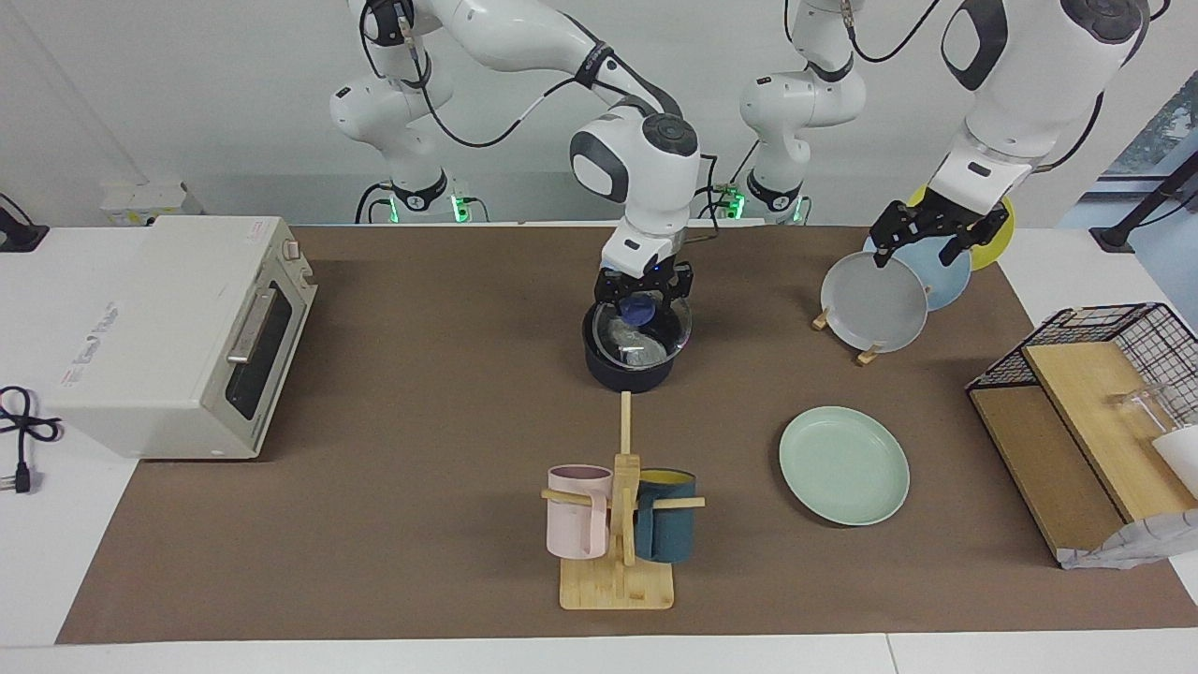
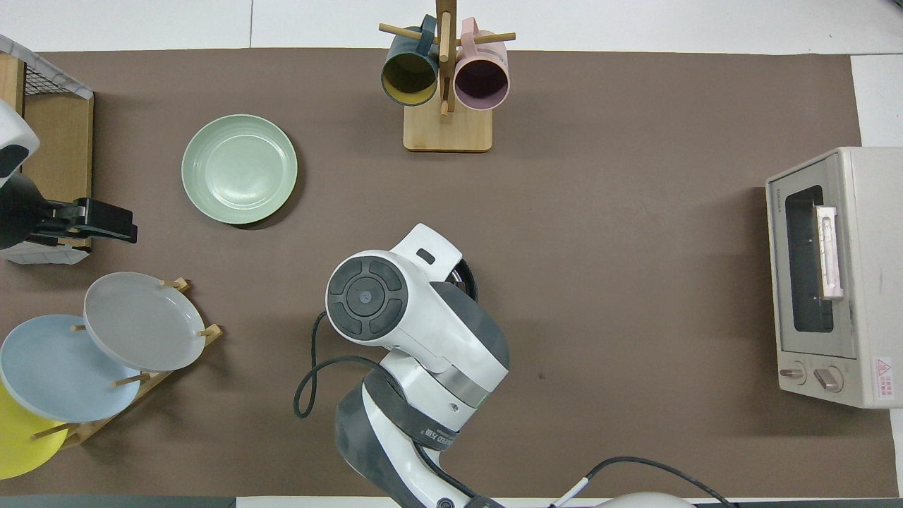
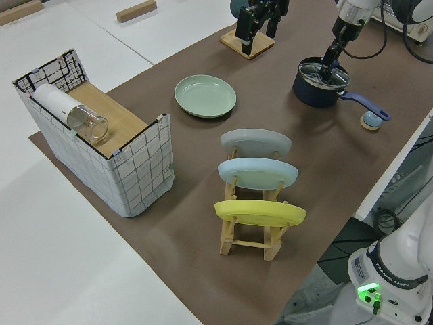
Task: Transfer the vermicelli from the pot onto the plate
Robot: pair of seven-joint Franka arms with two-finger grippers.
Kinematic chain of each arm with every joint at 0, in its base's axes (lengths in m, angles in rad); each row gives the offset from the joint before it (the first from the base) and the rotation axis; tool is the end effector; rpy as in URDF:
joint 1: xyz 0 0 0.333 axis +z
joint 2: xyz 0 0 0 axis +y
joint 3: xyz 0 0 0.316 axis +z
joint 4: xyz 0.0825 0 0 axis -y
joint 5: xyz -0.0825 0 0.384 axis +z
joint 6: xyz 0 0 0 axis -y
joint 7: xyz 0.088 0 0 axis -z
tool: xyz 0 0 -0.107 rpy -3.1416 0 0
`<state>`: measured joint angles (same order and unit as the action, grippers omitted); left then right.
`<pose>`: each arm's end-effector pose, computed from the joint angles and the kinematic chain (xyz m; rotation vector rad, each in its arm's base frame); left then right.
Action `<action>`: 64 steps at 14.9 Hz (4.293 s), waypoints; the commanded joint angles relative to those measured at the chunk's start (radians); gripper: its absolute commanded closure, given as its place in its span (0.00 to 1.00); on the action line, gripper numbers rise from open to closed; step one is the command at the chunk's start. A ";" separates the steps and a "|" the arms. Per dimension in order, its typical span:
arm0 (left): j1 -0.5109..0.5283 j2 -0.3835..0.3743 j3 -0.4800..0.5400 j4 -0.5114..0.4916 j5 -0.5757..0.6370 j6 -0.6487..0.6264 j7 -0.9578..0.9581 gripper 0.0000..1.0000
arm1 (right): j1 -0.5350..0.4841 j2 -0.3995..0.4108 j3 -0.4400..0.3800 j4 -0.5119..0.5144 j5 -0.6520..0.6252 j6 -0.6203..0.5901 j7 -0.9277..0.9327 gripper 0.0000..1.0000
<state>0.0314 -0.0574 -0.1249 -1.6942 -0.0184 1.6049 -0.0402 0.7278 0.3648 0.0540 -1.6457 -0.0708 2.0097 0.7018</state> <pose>0.5348 -0.0539 0.6002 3.1310 -0.0815 -0.0517 0.4742 0.4596 0.4033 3.1037 0.1655 0.0470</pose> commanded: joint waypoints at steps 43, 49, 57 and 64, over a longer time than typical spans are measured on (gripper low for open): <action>-0.565 0.237 -0.025 -0.328 -0.078 0.654 -0.580 0.00 | -0.630 -0.107 -0.008 -0.301 -0.392 0.248 -0.819 0.56; -0.587 0.309 -0.025 -0.331 -0.077 0.702 -0.572 0.00 | -0.620 -0.103 -0.005 -0.313 -0.350 0.232 -0.732 0.00; -0.574 0.278 -0.024 -0.289 -0.075 0.627 -0.560 1.00 | -0.637 -0.145 -0.003 -0.070 -0.106 -0.108 -0.763 0.00; -0.316 0.264 -0.019 0.172 -0.158 0.069 -0.460 1.00 | -0.691 -0.257 -0.016 0.089 -0.043 -0.440 -0.791 0.00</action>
<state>-0.3996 0.1715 -0.1446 -1.6809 -0.1321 1.8239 -0.5744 0.0529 0.1500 0.0364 -1.5662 -0.1392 1.6254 -0.0697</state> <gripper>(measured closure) 0.903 0.000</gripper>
